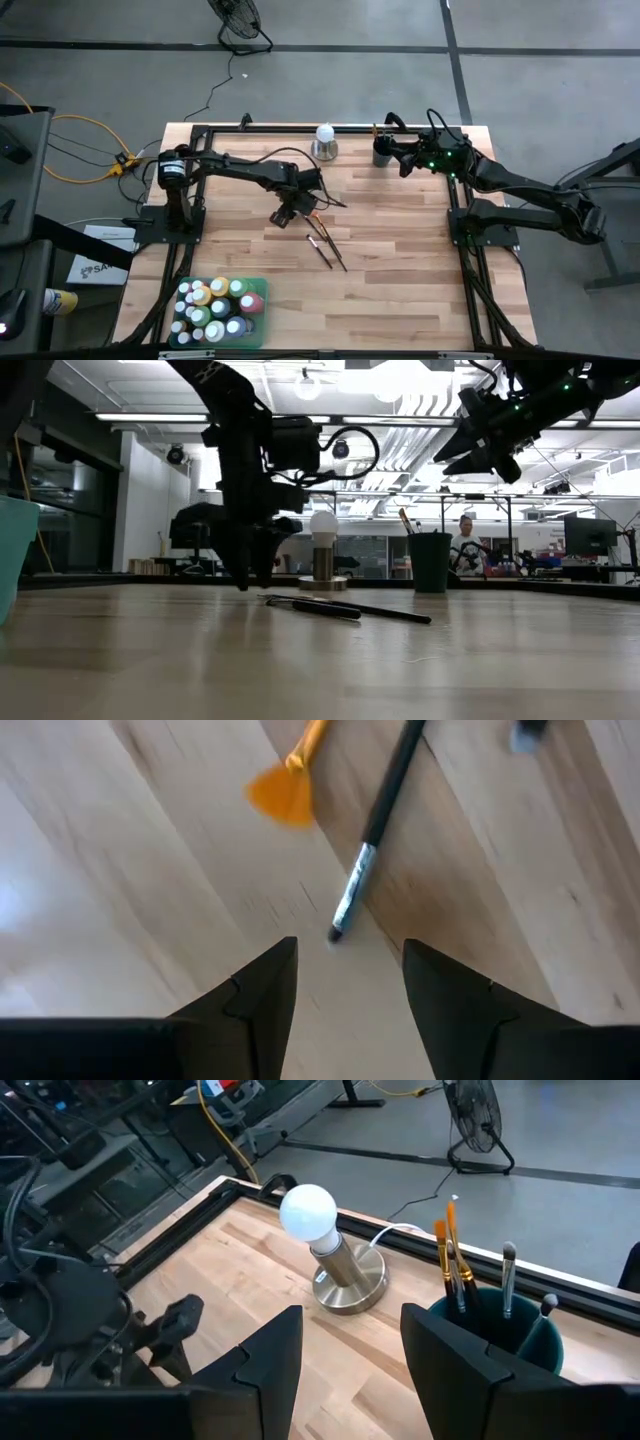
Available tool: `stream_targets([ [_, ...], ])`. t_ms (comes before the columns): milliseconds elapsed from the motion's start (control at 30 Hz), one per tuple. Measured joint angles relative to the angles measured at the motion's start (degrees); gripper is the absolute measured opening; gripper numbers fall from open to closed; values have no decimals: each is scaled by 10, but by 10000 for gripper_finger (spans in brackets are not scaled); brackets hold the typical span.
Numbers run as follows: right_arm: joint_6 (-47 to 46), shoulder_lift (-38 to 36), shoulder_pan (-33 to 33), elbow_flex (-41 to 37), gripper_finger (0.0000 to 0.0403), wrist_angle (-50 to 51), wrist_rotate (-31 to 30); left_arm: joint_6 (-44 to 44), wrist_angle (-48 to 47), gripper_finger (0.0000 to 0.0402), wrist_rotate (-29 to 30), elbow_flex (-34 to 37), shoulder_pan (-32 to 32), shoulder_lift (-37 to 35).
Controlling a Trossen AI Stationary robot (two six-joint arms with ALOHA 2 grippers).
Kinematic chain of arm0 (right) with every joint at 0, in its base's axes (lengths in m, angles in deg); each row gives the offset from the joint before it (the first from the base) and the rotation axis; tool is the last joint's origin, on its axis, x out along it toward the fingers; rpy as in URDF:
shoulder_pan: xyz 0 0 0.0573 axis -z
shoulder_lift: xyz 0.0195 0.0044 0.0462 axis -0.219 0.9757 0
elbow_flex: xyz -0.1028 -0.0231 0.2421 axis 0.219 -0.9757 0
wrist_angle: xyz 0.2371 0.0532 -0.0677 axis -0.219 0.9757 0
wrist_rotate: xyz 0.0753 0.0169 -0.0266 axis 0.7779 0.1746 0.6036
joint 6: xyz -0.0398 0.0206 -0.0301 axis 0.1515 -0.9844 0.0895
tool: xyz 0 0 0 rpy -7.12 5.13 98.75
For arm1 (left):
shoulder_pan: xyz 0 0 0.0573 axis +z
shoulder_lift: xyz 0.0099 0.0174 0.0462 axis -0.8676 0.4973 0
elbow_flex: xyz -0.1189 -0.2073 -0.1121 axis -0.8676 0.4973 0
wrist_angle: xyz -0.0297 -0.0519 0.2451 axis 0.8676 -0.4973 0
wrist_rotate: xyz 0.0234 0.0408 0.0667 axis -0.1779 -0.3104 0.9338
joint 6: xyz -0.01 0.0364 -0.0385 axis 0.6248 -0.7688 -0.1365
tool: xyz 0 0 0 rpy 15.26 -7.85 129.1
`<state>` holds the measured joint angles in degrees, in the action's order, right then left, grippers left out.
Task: Pick & Place Paint Supplies
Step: Put the silver paint brush into the black cup
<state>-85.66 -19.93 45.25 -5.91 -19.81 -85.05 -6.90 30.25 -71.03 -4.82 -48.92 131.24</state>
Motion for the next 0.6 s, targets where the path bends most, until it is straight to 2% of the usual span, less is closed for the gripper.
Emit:
stream_targets([
  [300, -1, 0, 0, 0, 165, 1, 0, -43, 23, 170, -3, -3, 0, 26],
  [433, -1, 0, 0, 0, 165, 3, 0, -64, 17, 141, -5, -4, 0, 31],
  [600, -7, 0, 0, 0, 165, 4, 0, -77, 8, 85, -5, -4, -1, 37],
])
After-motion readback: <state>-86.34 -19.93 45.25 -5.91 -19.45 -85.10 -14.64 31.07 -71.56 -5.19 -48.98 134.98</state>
